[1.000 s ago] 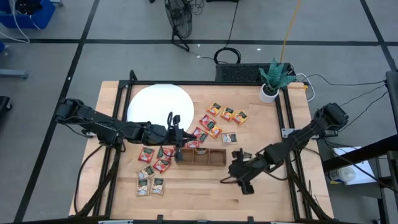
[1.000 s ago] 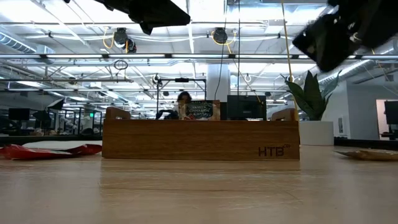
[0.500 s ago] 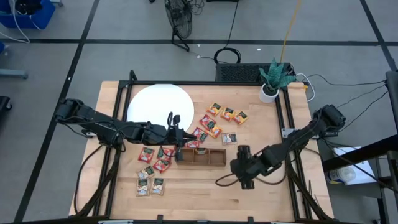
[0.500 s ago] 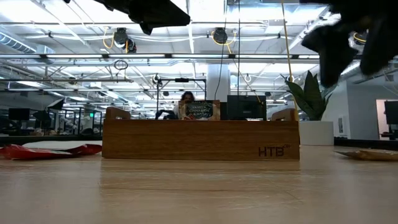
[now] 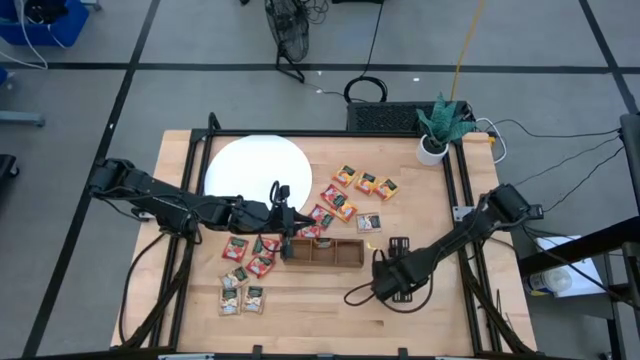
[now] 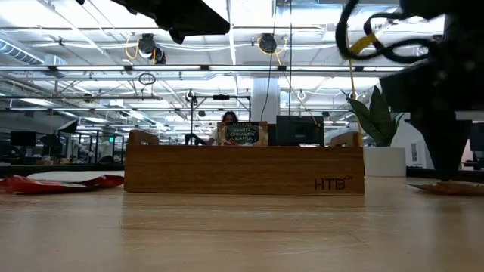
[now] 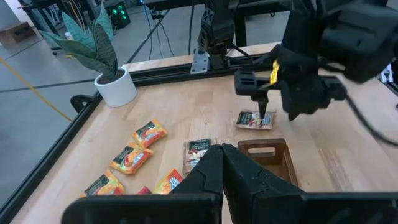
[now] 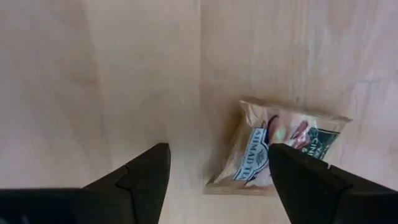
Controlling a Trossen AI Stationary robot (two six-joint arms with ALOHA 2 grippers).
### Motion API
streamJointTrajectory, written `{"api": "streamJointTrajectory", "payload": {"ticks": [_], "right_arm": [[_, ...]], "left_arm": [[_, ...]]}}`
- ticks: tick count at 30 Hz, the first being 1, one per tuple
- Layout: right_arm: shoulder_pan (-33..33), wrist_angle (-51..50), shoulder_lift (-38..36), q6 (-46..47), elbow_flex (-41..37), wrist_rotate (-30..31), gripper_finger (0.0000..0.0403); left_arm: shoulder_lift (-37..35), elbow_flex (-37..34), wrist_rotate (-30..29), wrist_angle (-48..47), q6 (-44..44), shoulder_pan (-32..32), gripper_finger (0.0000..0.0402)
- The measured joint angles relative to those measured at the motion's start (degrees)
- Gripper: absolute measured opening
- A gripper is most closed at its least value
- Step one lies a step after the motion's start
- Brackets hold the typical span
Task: Pick & Place Tea
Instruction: Put the brown tea bag into the middle section of the wooden organizer
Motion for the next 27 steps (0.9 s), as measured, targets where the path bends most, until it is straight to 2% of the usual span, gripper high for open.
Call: {"api": "streamJointTrajectory", "payload": {"ticks": [6,9,14,22,27], "right_arm": [[-0.8,-0.8,2.2,1.5,0.1,-0.2,0.025],[-1.7,-0.8,2.1,2.9,0.1,-0.7,0.0237],[-3.3,0.0,2.2,2.8,-0.9,0.3,0.0172],[-6.3,8.4,2.1,2.4,-7.6,-1.5,0.0022],[-5.4,9.0,2.1,0.2,-7.9,-0.9,0.0003]], "left_arm": [[0.0,0.0,0.0,0.1,0.0,0.0,0.0017],[0.0,0.0,0.0,0.1,0.0,0.0,0.0017],[0.0,0.0,0.0,0.1,0.0,0.0,0.0017],[0.0,0.0,0.0,0.0,-0.1,0.0,0.0017],[0.0,0.0,0.0,0.1,-0.1,0.0,0.0017]]}}
